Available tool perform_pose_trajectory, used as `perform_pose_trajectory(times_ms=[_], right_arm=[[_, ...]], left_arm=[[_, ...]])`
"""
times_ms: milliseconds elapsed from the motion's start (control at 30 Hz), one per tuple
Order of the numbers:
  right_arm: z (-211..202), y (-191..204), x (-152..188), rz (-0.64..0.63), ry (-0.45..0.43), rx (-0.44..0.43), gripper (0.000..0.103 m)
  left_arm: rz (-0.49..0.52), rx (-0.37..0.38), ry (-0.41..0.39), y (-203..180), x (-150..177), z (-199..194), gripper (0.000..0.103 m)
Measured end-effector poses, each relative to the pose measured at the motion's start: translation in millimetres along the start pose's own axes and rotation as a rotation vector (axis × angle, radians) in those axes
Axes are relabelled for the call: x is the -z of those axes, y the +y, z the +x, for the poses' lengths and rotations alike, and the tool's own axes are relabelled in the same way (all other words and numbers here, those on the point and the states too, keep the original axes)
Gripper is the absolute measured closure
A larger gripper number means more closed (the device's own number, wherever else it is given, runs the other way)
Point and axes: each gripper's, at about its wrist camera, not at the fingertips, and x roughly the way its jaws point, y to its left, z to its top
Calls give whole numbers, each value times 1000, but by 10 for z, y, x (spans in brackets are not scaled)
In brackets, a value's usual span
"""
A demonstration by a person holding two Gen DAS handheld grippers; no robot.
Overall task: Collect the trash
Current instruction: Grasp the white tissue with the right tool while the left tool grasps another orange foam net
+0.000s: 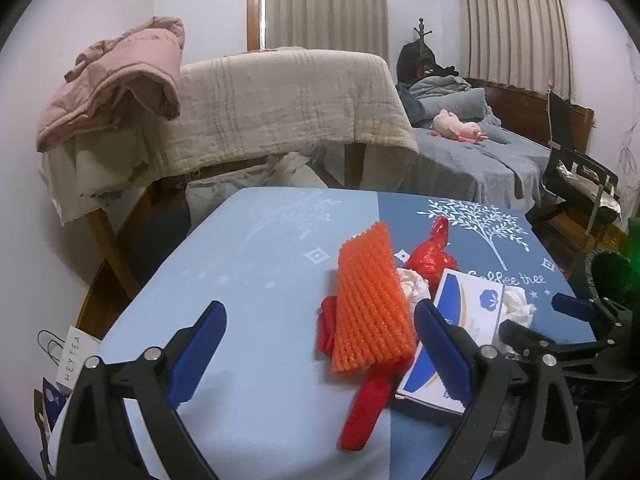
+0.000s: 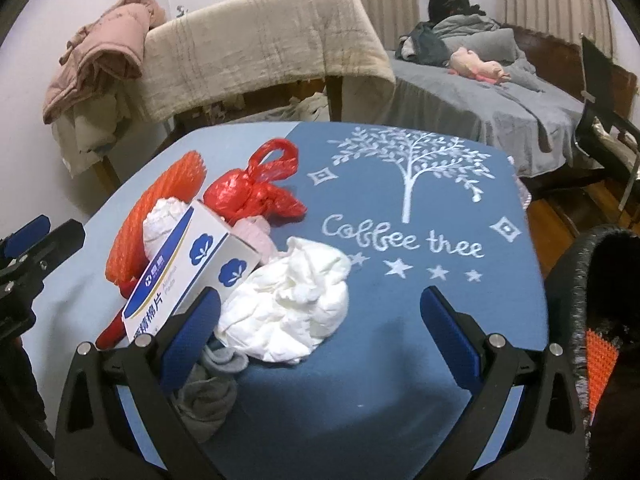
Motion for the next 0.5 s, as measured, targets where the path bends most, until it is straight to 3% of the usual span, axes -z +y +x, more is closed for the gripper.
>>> perform_pose_trajectory(times_ms=[200, 300, 500], right_arm=[[110, 12, -26, -1, 43, -68, 26], [132, 2, -31, 0, 61, -115, 42], [46, -45, -52, -3, 58, -150, 64]], left_arm=[[1, 23, 10, -33, 23, 41, 10], [2, 33, 15, -64, 33, 64, 10], [7, 56, 23, -134, 47, 121, 11]])
